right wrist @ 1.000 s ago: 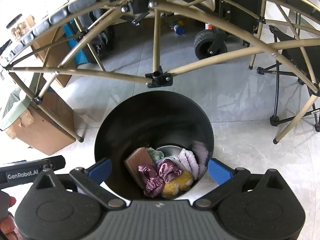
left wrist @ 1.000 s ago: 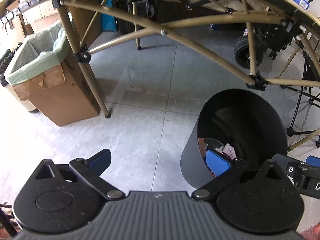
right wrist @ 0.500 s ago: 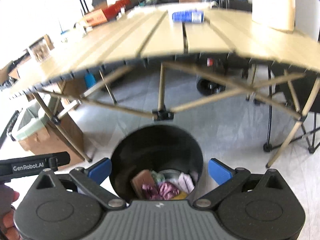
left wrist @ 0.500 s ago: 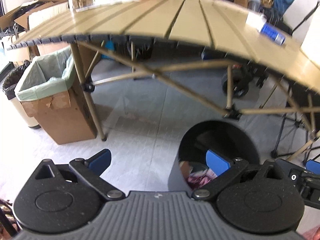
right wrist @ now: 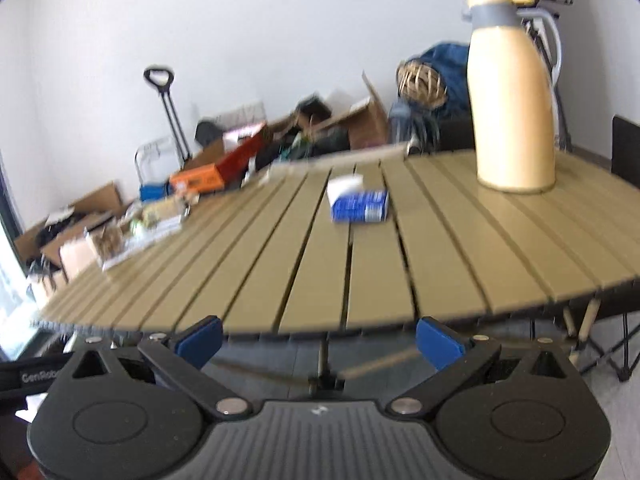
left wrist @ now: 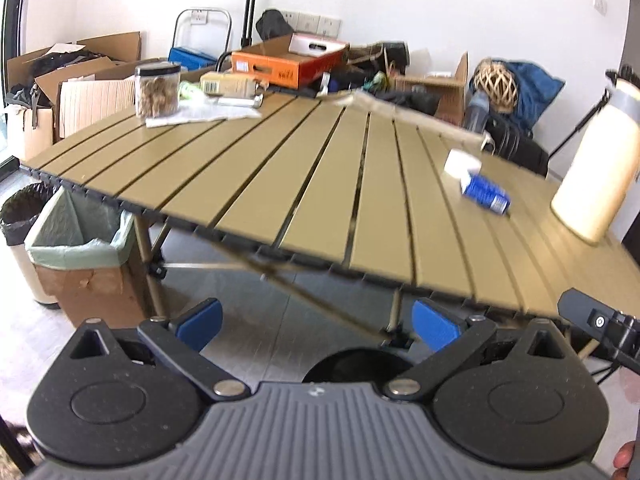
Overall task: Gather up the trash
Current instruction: 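Raise both tools back up to the table toward the blue box and foam cylinder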
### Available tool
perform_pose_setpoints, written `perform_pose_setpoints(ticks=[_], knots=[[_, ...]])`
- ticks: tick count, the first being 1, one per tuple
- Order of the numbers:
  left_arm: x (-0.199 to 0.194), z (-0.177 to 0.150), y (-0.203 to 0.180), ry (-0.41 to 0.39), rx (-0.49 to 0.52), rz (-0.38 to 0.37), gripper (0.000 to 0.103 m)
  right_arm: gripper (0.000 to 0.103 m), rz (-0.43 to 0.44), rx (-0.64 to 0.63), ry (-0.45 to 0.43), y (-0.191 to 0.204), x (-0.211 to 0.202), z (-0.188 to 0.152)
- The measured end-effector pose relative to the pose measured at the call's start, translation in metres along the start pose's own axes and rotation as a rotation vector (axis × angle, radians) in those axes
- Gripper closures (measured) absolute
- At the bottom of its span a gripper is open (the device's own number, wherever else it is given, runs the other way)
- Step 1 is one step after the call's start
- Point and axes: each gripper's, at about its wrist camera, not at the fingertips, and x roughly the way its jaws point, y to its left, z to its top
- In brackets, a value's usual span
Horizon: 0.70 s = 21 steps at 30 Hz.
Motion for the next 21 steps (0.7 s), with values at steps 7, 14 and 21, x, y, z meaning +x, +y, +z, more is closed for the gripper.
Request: perform_pose_setpoints(ticks=[7,14,21], knots=[[0.011,0.035,-0.022,-0.060,-0.047,-0.009,0.000,0.000,-0.017,0.017,-0.136,-0.009,0.013,0.037],[0.040,0.072,-0.039,-0.092,-0.077,0.008,0.000,0.000,-0.029,0.032,-0.178,-0.021,0.042,0.066],[0.074,0.103,-0.056,-0.129,-0.056,0.032,0.000,0.000,-0.025,0.087,-0.214,-0.036,0.079,0.098]])
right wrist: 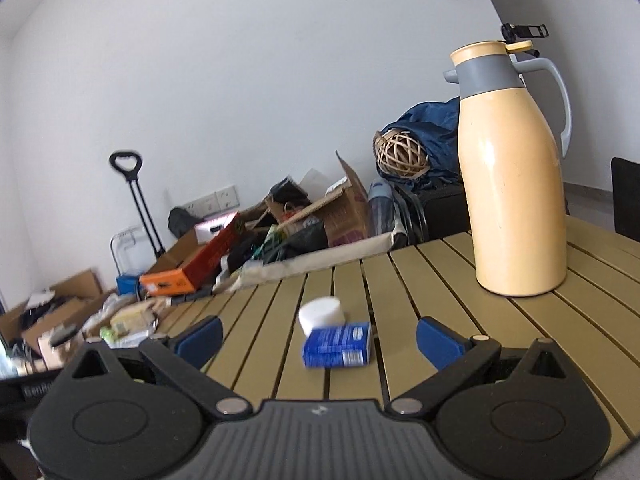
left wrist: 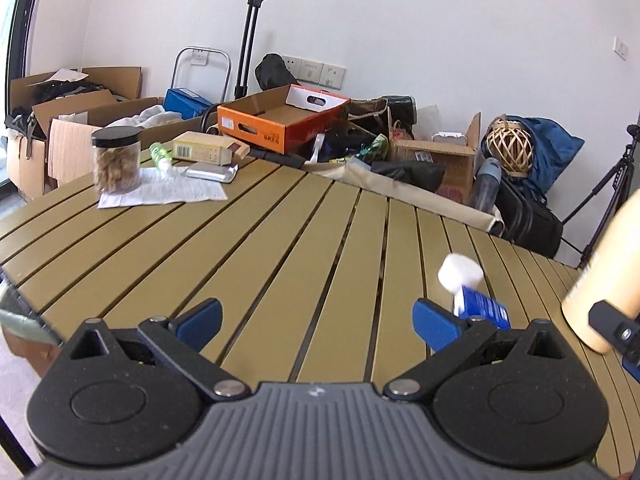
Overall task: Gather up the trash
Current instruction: 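Raise both tools back up to the table toward the blue box and foam cylinder, then close the right tool on the blue tissue box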
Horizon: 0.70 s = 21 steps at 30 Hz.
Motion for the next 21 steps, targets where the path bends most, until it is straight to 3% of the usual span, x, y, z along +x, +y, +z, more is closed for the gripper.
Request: perform_pose_setpoints(ticks=[4,11,17,21], knots=[[0.024,0.014,-0.007,-0.001,0.004,0.001,0.000,0.000,-0.004,0.069,-0.018,-0.009,0.029,0.009],[0.062,0.036,-0.017,-0.002,0.027,0.006,0.000,0.000,-0.027,0.134,0.035,-0.016,0.081,0.007],[0.090,0.040,-0.018,0.034,0.061,-0.010,0.000,0.000,-0.138,0.061,0.159,-0.006,0.128,-0.003],[0.099,0.038,-0.012,0.042,0.068,0.014,0.000,0.000,-0.156,0.016,0.214,0.006,0.149,-0.008]])
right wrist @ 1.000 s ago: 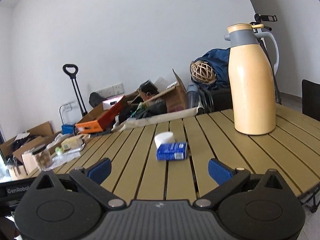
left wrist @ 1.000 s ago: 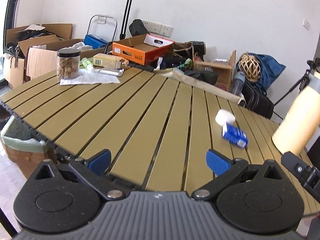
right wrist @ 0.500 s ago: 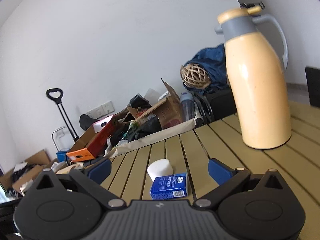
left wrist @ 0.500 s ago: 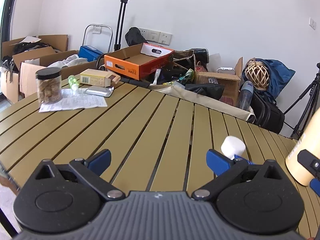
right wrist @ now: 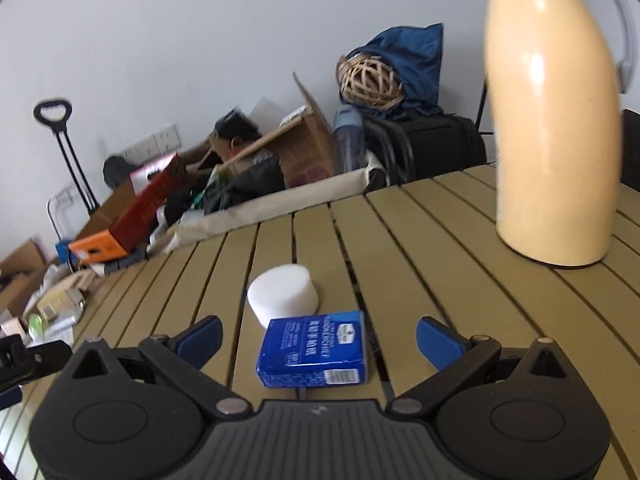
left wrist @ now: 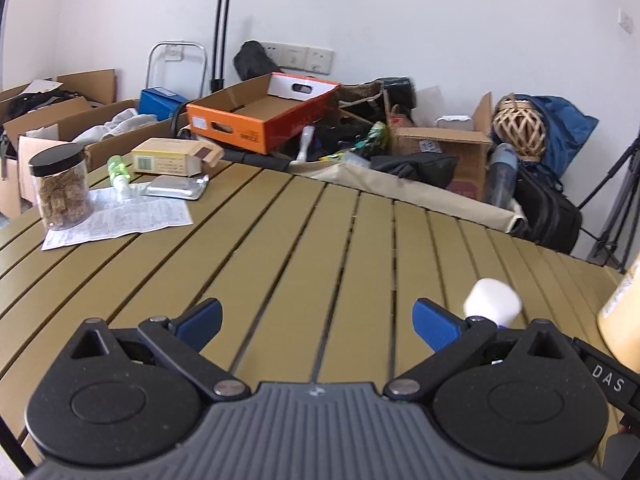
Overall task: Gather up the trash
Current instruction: 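Close the right tool on the blue tissue box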
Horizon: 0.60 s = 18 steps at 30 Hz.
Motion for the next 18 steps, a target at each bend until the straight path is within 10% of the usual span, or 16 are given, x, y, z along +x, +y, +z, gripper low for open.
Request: perform_pose_setpoints(ticks=[18], knots=[[0.004,-0.002,0.022,0.022,0.012,0.036,0.000,0.003,-0.095,-0.135,0.159,0.024,0.049,-0.012]])
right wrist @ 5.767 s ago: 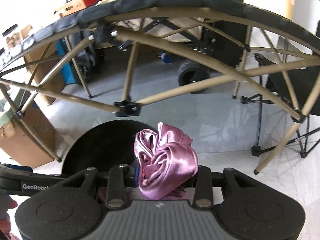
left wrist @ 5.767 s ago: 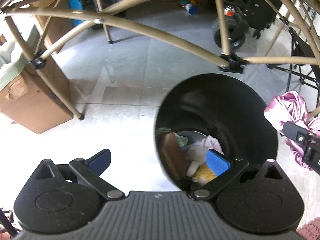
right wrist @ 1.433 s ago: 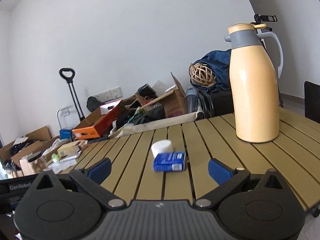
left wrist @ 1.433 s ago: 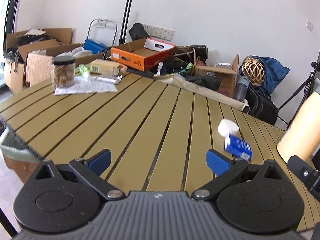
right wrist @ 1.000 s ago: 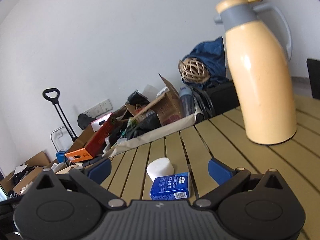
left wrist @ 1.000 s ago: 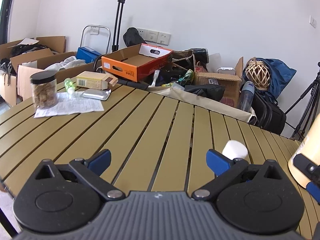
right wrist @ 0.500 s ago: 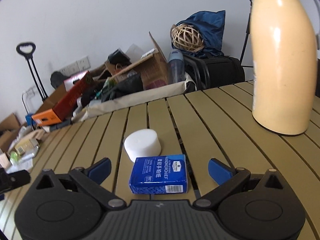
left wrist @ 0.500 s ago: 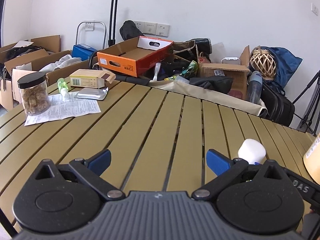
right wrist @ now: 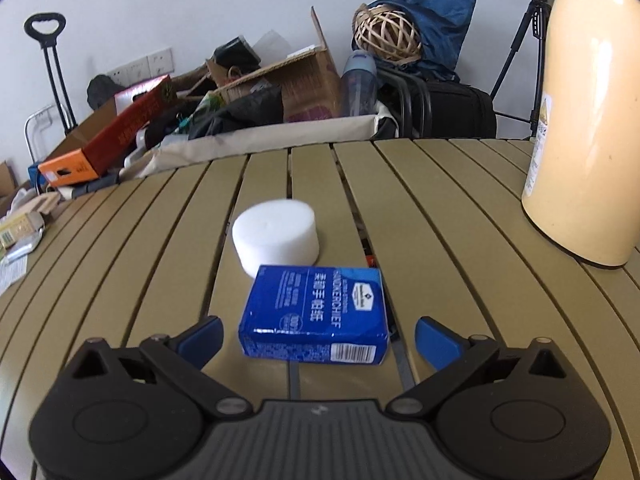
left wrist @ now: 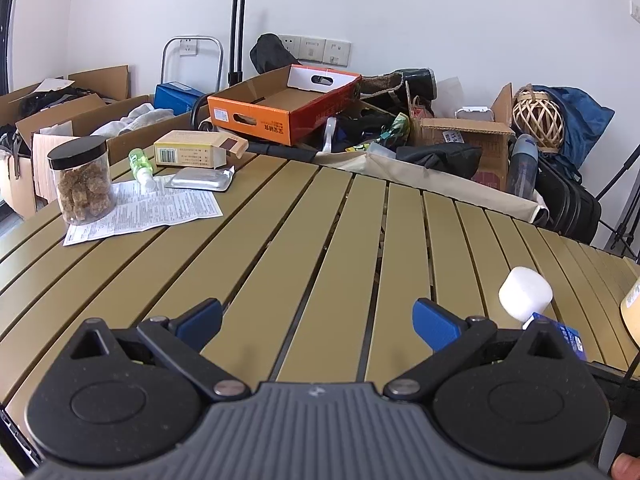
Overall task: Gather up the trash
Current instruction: 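Close the right tool on the blue tissue box, then lift the blue box with the right tool while the left tool approaches the white foam cylinder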
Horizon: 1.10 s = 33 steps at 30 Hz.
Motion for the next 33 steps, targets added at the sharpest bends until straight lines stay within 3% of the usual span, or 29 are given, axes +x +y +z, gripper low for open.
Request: perform_pose_setpoints(ticks=[6,10,19,33], knots=[[0.003,-0.003,0.002,0.009,0.001,0.009,0.000,0.014,-0.021,0.005,-0.018,-0.002,0.000,0.000],[0.003,-0.003,0.002,0.010,0.002,0.010,0.000,0.030,-0.016,0.015,-0.035,-0.004,-0.001,0.000],[0.004,-0.005,-0.003,0.014,0.007,0.003,0.000,0.031,0.012,0.055,-0.062,-0.013,-0.008,-0.002],[0.001,-0.026,-0.063,0.021,0.072,-0.072,0.000,0.031,-0.003,0.129,-0.142,-0.069,-0.046,0.004]])
